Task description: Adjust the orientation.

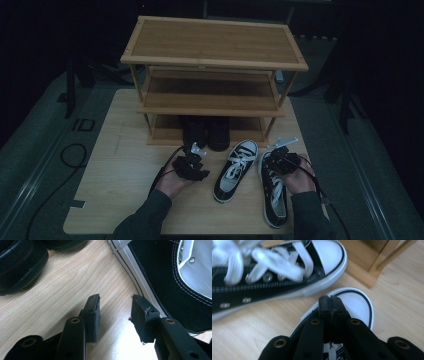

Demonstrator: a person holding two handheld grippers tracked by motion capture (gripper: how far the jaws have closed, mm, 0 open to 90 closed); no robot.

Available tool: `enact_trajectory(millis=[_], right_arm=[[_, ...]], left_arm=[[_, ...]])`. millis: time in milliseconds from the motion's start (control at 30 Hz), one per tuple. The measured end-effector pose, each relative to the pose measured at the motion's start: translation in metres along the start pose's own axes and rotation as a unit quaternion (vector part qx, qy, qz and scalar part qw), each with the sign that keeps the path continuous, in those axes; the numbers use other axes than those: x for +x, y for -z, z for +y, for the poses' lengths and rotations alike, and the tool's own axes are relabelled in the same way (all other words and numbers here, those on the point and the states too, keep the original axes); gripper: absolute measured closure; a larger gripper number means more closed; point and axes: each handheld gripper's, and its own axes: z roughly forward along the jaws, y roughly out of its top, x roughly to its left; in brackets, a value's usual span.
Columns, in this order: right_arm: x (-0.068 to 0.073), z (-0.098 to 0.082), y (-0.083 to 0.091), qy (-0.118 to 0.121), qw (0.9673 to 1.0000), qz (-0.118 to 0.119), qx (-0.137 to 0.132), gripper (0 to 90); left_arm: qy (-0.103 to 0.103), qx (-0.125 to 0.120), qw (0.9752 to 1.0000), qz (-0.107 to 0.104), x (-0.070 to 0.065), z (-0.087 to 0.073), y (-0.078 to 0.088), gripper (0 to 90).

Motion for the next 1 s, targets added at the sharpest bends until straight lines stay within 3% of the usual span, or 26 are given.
enact_trajectory(millis=[133,300,500,667,1000], right_arm=[[0.0,0.009,-0.007,-0.001,1.0,-0.004,-0.005,88.6],[-0.002,0.008,-0.009,-0.004,1.0,0.0,-0.007,86.8],[-0.011,0.001,0.007,-0.021,0.9991,-0.016,-0.033,66.5],[-0.016,-0.008,0.009,-0.028,0.9983,-0.045,-0.022,60.7],[-0.023,-0.038,0.008,-0.062,0.9956,-0.069,-0.014,54.8]], left_arm=[[-0.002,0.0,1.0,-0.002,-0.002,0.001,-0.002,59.5],[-0.008,0.002,1.0,-0.002,-0.004,0.004,-0.005,60.1],[-0.014,-0.003,0.9999,0.0,-0.007,0.01,-0.01,64.5],[-0.02,-0.003,0.9998,0.001,-0.006,0.02,-0.019,70.0],[-0.036,0.005,0.9993,-0.001,-0.007,0.034,-0.038,76.6]])
